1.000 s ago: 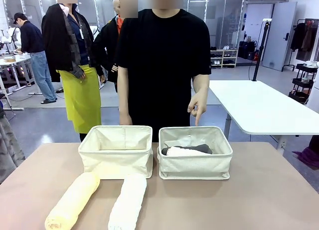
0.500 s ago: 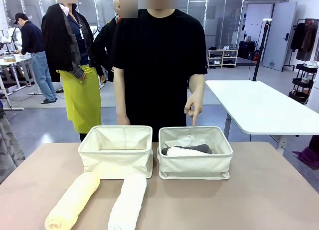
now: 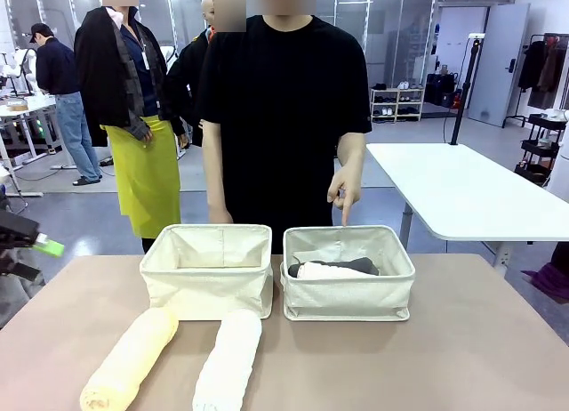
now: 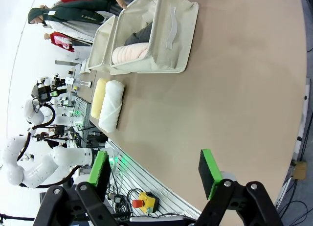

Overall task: Divide the towels into two baskets.
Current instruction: Pick up one hotel-folded towel from the bottom of the table and place it in the Fabric basket indicated by the person.

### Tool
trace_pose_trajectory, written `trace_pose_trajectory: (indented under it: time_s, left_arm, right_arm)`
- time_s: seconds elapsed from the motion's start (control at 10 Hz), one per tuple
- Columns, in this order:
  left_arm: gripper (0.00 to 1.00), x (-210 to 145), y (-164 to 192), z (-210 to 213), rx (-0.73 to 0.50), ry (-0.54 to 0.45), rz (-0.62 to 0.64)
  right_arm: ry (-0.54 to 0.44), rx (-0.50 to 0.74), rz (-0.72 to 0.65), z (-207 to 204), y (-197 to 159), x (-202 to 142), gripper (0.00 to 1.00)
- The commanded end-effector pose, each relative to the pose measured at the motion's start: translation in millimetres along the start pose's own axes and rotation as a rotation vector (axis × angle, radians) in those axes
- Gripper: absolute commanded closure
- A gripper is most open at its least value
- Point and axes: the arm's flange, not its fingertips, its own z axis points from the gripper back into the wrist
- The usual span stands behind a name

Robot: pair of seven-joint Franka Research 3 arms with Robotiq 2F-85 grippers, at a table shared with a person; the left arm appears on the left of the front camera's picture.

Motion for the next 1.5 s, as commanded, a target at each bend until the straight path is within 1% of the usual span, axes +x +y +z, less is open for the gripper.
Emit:
trace_pose_trajectory:
  time_s: [0.0,0.1,0.3,0.4,0.5,0.6,0.7,0.9,1.0,1.2,1.3,1.4]
  left_arm:
    - [0.00,-27,-18,-38,0.143,0.064,-0.055]
    - [0.00,-29,-24,-54,0.142,0.118,-0.081]
    - [0.00,-38,-30,-86,0.218,0.185,-0.115]
    - [0.00,-46,-33,-105,0.296,0.193,-0.149]
    - [0.00,-54,-36,-119,0.390,0.176,-0.201]
    - [0.00,-63,-41,-130,0.377,0.213,-0.191]
    - [0.00,-70,-45,-138,0.416,0.207,-0.227]
    - [0.00,-87,-44,-156,0.499,0.249,-0.207]
    - [0.00,-96,-44,-162,0.534,0.252,-0.163]
    - [0.00,-114,-46,-175,0.596,0.244,-0.155]
    - [0.00,-120,-45,-180,0.590,0.260,-0.148]
    - [0.00,-127,-41,-185,0.612,0.275,-0.117]
  right_arm:
    - [0.002,0.007,-0.025,1,6,-2,0.08]
    - [0.002,0.007,-0.025,1,6,-2,0.08]
    - [0.002,0.007,-0.025,1,6,-2,0.08]
    - [0.002,0.007,-0.025,1,6,-2,0.08]
    - [0.002,0.007,-0.025,1,6,-2,0.08]
    - [0.002,0.007,-0.025,1,6,-2,0.08]
    - [0.002,0.007,-0.025,1,6,-2,0.08]
    - [0.002,0.007,-0.025,1,6,-2,0.08]
    - [0.002,0.007,-0.025,1,6,-2,0.08]
    - [0.002,0.007,-0.025,1,6,-2,0.08]
    - [0.002,0.007,-0.025,1,6,-2,0.08]
    - [0.002,0.007,-0.025,1,6,-2,0.08]
